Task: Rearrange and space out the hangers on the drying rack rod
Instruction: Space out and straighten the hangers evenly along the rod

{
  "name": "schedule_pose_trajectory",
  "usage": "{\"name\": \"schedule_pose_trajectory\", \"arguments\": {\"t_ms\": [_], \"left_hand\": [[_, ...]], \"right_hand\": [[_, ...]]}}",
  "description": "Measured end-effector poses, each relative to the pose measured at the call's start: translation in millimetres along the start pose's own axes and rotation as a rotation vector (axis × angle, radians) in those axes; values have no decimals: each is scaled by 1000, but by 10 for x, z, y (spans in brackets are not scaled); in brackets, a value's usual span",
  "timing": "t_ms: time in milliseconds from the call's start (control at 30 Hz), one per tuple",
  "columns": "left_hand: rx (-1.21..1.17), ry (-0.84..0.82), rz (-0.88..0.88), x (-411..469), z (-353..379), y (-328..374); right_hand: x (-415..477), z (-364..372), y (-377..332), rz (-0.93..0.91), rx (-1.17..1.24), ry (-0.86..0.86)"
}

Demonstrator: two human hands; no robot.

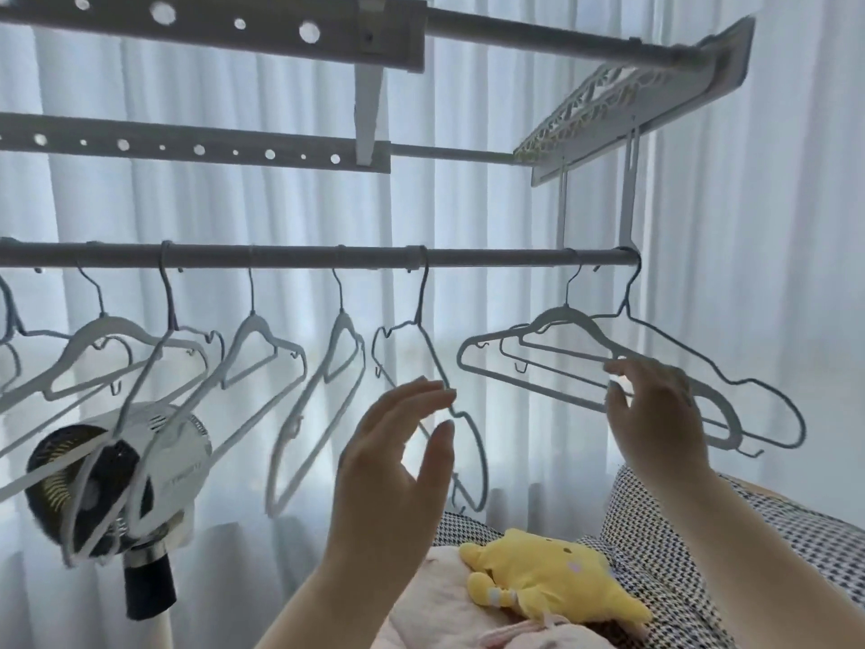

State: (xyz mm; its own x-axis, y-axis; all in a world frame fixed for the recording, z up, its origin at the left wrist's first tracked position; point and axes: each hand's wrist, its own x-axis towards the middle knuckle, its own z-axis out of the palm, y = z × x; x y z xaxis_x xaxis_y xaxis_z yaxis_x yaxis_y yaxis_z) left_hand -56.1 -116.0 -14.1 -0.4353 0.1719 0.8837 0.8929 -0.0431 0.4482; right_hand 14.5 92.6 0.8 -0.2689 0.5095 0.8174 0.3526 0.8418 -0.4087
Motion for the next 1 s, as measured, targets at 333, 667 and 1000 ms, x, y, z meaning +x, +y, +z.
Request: {"name": "schedule_pose_trajectory", "arguments": {"t_ms": [333, 667, 1000], "left_hand": [[84, -67, -463, -114, 859, -23], [7, -78, -625, -191, 1163, -62], [-10, -125, -612, -189, 1071, -45]], "right_hand": [[348, -111, 874, 154, -253, -327], [319, 116, 796, 40, 16, -339], [180, 241, 385, -113, -42, -362]]}}
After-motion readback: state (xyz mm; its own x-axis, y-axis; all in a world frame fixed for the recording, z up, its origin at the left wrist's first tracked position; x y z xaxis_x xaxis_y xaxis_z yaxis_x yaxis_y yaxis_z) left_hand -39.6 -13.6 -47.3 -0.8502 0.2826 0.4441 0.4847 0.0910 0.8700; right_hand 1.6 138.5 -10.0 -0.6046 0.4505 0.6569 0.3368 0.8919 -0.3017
